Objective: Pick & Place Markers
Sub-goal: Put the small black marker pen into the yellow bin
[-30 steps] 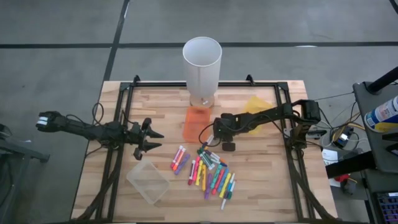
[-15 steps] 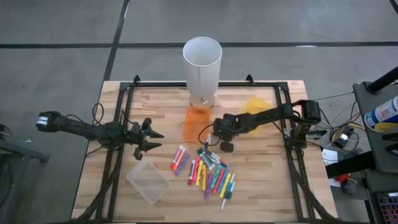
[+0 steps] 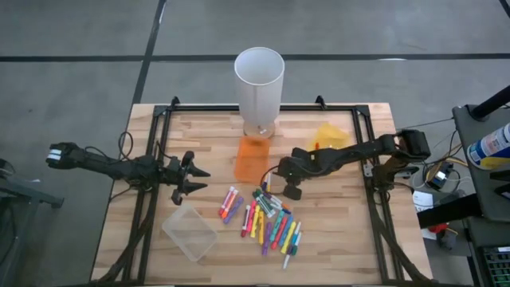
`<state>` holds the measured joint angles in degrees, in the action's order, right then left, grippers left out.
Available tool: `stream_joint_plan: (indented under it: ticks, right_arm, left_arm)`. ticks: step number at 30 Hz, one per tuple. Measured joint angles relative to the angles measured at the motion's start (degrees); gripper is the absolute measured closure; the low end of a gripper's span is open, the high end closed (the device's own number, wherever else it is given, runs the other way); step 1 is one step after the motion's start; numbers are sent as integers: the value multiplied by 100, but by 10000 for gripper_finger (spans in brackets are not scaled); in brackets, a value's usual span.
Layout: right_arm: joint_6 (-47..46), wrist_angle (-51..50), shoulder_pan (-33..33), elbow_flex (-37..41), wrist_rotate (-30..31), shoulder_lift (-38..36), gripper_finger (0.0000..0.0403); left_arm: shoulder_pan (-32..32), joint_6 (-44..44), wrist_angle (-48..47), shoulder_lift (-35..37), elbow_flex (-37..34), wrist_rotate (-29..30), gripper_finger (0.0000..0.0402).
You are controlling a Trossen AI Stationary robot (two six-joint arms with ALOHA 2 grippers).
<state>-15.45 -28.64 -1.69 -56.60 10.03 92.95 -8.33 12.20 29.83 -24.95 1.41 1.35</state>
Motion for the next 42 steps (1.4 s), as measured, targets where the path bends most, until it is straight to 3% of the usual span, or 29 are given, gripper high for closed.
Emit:
stream_joint_plan:
  ticks: [18, 28, 42]
  right_arm:
    - [-1374, -745, -524, -4, 806, -796, 379]
    - [-1444, -977, -558, -4, 831, -816, 380]
    - [-2475, -2293, -553, -2, 2148, -1301, 380]
  left_arm:
    - [-1, -1, -40, 0, 2, -1, 227]
    - [1, -1, -88, 0, 1, -1, 227]
    - [-1, -1, -134, 0, 2, 1, 227]
